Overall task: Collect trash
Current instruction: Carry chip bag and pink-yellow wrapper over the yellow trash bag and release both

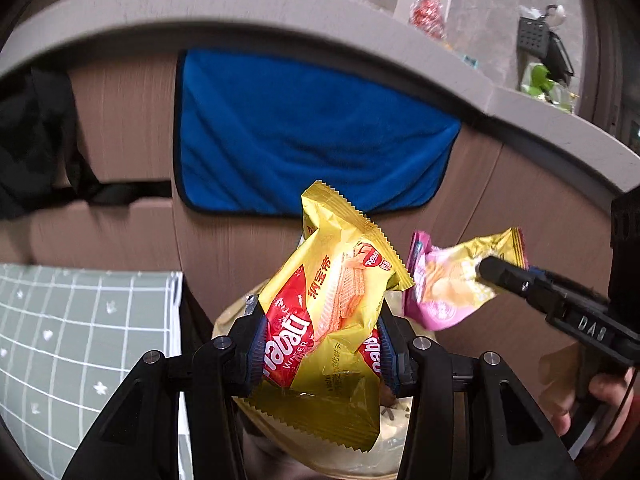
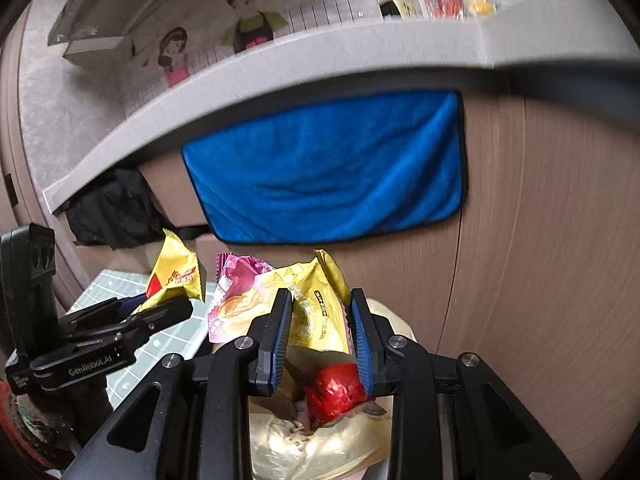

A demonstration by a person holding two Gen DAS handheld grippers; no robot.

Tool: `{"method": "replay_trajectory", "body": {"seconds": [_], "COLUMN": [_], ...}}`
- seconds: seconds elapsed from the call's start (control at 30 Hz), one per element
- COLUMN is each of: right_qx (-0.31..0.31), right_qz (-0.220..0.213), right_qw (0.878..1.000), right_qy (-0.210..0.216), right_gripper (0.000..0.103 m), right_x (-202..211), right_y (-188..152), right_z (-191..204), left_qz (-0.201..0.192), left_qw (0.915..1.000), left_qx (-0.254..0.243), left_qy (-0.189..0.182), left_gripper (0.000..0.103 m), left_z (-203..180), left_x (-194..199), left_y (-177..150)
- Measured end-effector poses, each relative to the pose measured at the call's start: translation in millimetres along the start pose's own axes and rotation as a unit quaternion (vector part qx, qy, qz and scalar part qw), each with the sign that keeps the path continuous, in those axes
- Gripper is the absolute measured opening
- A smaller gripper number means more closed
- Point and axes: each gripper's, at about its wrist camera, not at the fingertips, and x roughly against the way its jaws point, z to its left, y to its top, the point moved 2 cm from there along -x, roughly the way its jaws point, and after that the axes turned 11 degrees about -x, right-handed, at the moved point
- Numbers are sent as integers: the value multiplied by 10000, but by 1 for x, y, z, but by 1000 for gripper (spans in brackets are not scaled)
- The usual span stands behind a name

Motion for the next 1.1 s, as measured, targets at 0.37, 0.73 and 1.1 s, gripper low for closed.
{"method": "replay_trajectory", "body": {"seconds": [0.37,0.73,1.1], "right_qx": [-179,-424,-546], "right_qz": [551,794,537], "right_qw": [9983,9959,9962], "right_qy": [-89,-16,-414], "right_gripper": [28,41,53], "right_x": [-58,-80,-54], "right_y": [-27,-34,-33], "right_z": [-20,-24,-2], "left_qz": [471,642,300], "left_qw": [9985,9936,9977], "left_qx": [189,367,511], "left_qy": [-212,-857,-342], "left_gripper": [47,70,74], "left_z": [14,22,50], "left_x": [-40,-62,11], "left_y": [-15,-14,-5]}}
